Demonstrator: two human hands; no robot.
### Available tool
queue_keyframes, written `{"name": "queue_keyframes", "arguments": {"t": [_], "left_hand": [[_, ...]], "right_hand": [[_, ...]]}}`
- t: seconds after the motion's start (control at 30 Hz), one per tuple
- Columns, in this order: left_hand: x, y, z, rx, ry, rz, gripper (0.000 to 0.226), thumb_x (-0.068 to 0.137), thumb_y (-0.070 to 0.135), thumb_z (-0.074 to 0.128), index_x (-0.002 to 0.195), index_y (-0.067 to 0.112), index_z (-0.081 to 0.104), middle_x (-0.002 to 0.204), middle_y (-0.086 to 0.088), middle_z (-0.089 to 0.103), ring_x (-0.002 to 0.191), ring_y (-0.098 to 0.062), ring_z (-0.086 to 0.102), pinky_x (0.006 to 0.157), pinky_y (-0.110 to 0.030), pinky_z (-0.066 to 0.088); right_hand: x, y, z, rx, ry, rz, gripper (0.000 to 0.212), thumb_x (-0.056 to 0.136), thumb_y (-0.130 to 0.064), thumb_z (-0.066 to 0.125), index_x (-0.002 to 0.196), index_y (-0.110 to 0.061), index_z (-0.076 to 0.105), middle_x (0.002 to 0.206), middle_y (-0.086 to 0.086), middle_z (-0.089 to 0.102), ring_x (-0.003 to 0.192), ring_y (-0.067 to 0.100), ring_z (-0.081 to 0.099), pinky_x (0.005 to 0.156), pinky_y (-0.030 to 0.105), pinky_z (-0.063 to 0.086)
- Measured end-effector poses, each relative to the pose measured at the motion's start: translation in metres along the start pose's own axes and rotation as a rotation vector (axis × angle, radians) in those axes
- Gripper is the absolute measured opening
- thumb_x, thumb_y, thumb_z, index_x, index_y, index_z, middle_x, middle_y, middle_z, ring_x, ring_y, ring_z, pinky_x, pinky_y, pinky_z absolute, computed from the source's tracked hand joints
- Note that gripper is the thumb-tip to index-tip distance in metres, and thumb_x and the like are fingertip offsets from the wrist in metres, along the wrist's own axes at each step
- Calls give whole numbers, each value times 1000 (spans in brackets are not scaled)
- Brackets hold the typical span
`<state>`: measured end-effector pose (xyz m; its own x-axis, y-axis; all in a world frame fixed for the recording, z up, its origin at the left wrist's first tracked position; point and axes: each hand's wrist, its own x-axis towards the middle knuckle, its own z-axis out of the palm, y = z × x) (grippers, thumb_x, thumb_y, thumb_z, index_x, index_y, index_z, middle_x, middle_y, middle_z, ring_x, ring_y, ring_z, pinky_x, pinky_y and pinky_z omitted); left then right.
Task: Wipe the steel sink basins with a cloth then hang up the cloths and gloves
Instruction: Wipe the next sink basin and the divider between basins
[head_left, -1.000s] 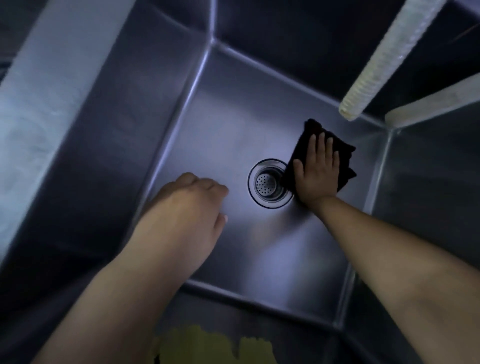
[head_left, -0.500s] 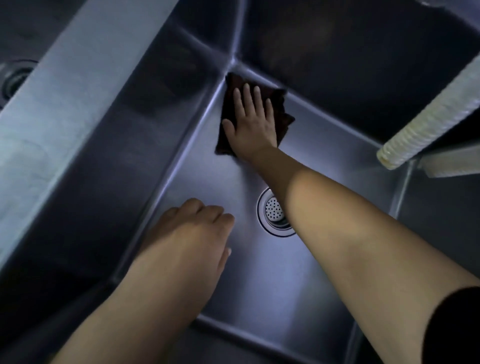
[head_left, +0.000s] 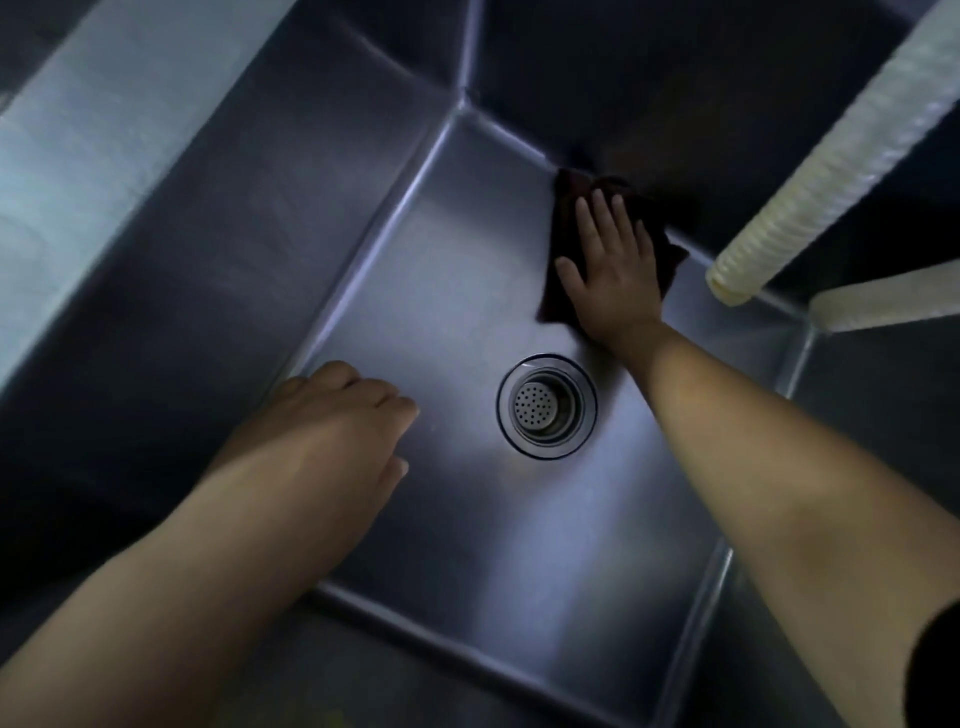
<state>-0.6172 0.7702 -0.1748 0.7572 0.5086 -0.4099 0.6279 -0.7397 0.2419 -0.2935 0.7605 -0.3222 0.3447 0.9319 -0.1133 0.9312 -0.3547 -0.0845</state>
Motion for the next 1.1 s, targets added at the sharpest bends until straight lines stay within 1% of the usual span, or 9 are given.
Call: {"name": "queue_keyframes", "arguments": {"t": [0.17,0.27,0.4,0.57,0.67,0.77,0.87,0.97,1.1], "left_hand": [[1,1,-2,-44,7,-8,39,81,37,60,117,24,61,117,9,62,109,-20,50,92,-39,45],[-1,4,-5,-57,31,-18,41,75,30,69,115,19,65,114,2,67,105,-27,56,89,-42,49],[-1,8,-10,-76,8,-9,43,80,32,64,121,22,60,123,4,63,112,-25,51,95,-42,44],[-8,22,-18,-110,62,64,37,76,19,71,113,13,66,114,-4,68,103,-33,58,86,-46,50],[-9,24,-15,-123,51,91,42,84,26,62,125,21,59,127,5,60,115,-23,52,96,-39,43],[-9,22,-13,-154,31,69,42,87,30,58,129,27,55,130,9,57,117,-18,50,98,-35,41],[-9,22,-12,-164,88,83,36,81,21,66,117,19,65,113,0,68,102,-28,61,85,-41,52],[-7,21,-11,-102,98,104,38,74,26,58,108,14,69,100,-5,72,89,-31,66,76,-46,56],[-3,14,-5,-72,69,86,45,72,34,52,112,19,67,103,-5,71,95,-33,63,81,-50,53]], "right_hand": [[-52,41,-3,-4,22,122,67,91,-45,33,150,-14,23,156,13,21,145,31,18,116,45,15],[-86,41,-1,4,2,235,69,91,-47,30,151,-14,21,157,13,19,145,31,15,116,44,9],[-134,21,5,10,-42,306,74,87,-52,20,151,-13,20,157,14,17,146,32,10,118,46,7],[-205,-23,15,37,-40,328,75,86,-52,31,149,-12,26,155,16,23,144,34,16,117,48,9],[-228,-49,23,29,-52,344,75,85,-52,35,148,-12,29,154,16,26,144,35,19,117,47,8],[-218,-49,23,28,-35,356,76,84,-53,36,148,-13,30,154,14,26,144,34,19,117,48,9],[-188,-27,19,31,-15,358,77,83,-54,32,149,-15,28,155,13,25,144,32,18,117,47,9],[-149,8,12,23,1,384,76,85,-54,27,150,-16,23,157,11,20,146,30,14,117,46,7],[-112,66,8,-25,-7,414,73,89,-53,26,152,-17,13,159,10,12,146,28,7,118,43,4]]}}
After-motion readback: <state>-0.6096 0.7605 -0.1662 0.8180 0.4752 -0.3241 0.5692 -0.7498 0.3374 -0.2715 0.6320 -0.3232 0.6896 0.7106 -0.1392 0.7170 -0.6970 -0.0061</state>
